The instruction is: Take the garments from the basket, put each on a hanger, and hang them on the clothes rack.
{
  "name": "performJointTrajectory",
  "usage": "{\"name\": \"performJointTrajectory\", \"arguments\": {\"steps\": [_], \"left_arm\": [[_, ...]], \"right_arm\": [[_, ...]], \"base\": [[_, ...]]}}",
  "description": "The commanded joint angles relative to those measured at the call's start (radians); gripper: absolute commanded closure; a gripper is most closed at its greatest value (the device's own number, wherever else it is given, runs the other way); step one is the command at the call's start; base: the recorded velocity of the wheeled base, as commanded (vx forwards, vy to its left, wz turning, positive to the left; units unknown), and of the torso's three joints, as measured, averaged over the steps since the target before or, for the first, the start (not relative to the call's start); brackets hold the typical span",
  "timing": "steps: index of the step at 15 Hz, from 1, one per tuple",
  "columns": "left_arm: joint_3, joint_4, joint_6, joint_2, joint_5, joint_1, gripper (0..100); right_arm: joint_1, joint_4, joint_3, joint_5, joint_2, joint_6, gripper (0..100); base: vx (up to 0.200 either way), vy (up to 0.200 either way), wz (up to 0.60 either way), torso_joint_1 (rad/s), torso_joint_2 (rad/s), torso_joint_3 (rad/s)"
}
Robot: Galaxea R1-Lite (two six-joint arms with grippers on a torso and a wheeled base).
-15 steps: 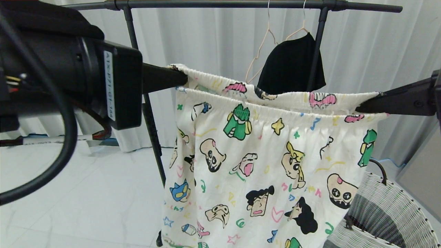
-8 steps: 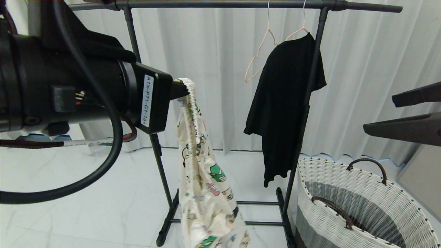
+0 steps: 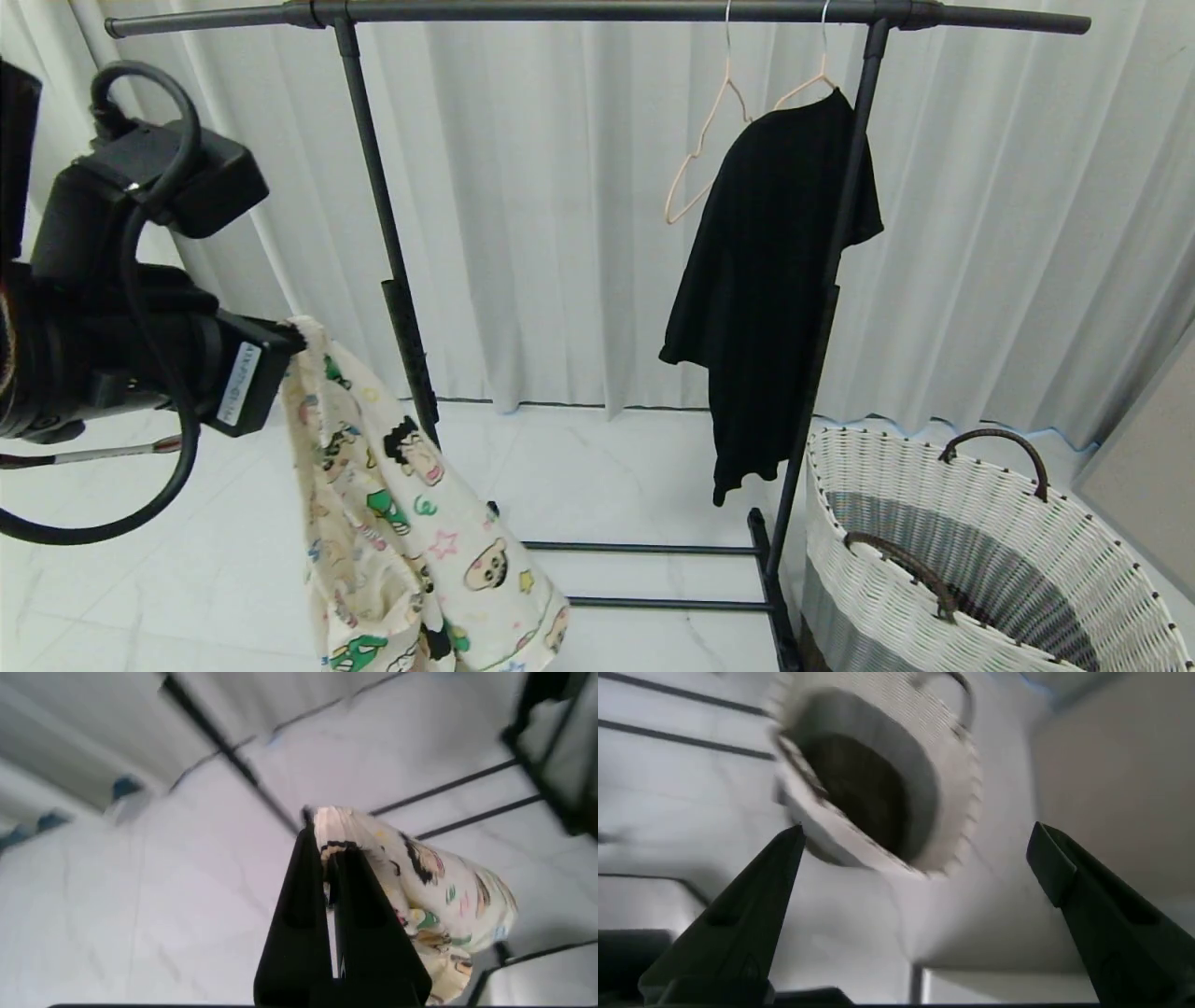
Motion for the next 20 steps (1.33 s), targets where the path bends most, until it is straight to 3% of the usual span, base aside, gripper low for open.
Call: {"name": "performJointTrajectory", "arguments": {"steps": [1,3,9,12,20], "left_arm": [[0.060,-0.002,0.004,-0.056,-0.004,0.095,100],[0.091,-0.005,-0.001,-0.085,-0.002,0.110,100],[0.149,-0.008,0.005,-0.130,0.006,0.112,100],[0.150,-0.008,0.005,-0.136,0.006,0.146,100],[0.193,-0.008,0.007,-0.164,0.006,0.155,100]], "right_arm": [[-0.036,-0.031,0.101,-0.028,-0.110,-0.010,0],[-0.036,-0.095,0.161,-0.027,-0.133,-0.019,0],[-0.036,-0.172,0.158,-0.001,-0.112,-0.018,0],[-0.036,-0.212,0.149,0.081,-0.107,-0.016,0],[-0.037,-0.439,0.140,0.102,0.043,0.051,0]], "base": [[0.000,0.000,0.00,0.000,0.00,0.000],[0.000,0.000,0.00,0.000,0.00,0.000],[0.000,0.000,0.00,0.030,-0.15,-0.155],[0.000,0.000,0.00,0.188,-0.51,-0.297],[0.000,0.000,0.00,0.180,-0.48,-0.284]]}}
